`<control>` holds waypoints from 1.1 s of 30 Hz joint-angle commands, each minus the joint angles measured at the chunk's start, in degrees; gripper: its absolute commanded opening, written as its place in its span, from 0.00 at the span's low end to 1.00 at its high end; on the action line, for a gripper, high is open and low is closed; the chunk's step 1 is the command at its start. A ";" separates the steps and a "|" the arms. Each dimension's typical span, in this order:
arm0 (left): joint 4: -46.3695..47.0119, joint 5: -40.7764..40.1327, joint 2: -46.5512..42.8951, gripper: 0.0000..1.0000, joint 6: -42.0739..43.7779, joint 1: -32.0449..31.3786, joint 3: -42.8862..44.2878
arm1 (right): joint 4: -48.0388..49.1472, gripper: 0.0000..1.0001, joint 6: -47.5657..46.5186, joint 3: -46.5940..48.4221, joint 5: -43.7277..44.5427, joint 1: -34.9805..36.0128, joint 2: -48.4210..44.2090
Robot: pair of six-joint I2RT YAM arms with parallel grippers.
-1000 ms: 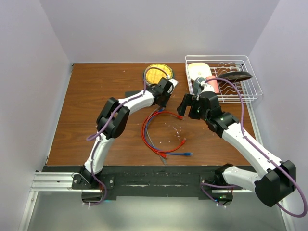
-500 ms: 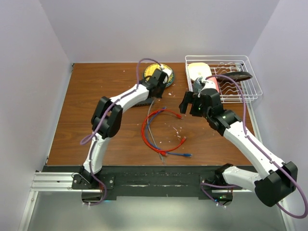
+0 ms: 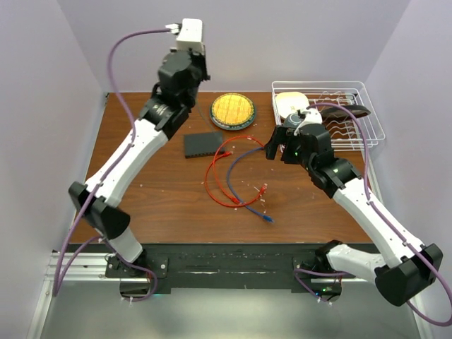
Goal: Insert the plug into the switch port
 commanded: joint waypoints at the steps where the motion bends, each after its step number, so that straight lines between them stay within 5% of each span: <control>1: 7.64 -1.22 -3.05 0.00 2.00 -0.15 -1.88 | -0.96 0.99 -2.06 3.34 -0.40 -0.04 -1.48; 10: 14.14 3.43 -14.30 0.00 -4.67 -0.06 -16.18 | 2.56 0.99 -5.49 7.29 -10.40 -0.13 -4.29; 21: 35.49 25.76 -26.61 0.00 -22.25 -0.06 -48.35 | 21.88 0.99 2.57 7.74 -30.53 -0.04 -0.26; 26: 35.14 32.78 -27.22 0.00 -24.20 -0.15 -50.21 | 34.97 0.98 8.73 6.16 -38.62 -0.13 7.12; 33: 34.61 39.03 -28.02 0.00 -25.87 -0.15 -52.15 | 42.63 0.82 12.43 7.74 -43.38 -0.13 13.81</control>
